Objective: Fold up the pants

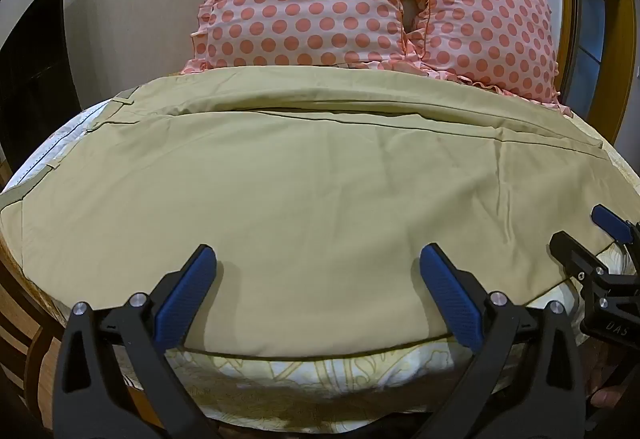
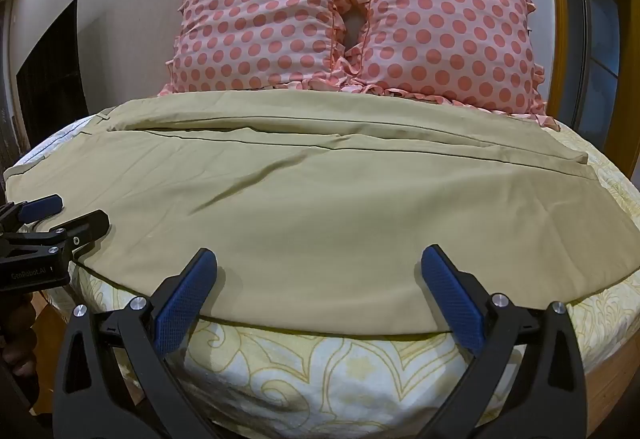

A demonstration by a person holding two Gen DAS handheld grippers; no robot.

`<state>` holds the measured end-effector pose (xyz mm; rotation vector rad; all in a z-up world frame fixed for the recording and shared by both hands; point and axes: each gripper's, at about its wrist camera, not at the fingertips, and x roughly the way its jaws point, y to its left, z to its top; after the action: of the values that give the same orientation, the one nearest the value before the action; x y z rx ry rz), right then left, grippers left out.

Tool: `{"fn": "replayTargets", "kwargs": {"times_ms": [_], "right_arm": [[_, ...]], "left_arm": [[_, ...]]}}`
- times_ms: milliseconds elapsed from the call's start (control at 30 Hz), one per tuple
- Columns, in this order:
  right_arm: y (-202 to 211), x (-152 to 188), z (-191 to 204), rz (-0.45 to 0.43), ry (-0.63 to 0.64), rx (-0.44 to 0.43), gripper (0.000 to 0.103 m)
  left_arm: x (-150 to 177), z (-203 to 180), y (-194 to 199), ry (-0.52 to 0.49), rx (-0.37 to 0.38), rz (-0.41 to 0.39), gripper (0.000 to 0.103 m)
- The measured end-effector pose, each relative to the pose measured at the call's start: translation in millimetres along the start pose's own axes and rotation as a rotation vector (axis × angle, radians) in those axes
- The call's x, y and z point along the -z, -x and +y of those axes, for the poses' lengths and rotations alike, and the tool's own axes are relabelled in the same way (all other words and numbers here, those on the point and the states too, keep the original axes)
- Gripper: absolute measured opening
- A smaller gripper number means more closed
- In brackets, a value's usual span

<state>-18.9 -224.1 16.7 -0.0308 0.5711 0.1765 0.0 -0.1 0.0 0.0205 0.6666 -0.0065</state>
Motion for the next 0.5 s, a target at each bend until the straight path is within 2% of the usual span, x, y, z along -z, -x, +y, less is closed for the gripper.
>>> {"fn": "replayTargets", "kwargs": {"times_ms": [500], "right_arm": [[0.5, -0.5, 0.4, -0.001, 0.001, 0.0, 0.102]], "left_arm": [[-0.1, 0.0, -0.1, 0.0, 0.0, 0.0, 0.101]]}}
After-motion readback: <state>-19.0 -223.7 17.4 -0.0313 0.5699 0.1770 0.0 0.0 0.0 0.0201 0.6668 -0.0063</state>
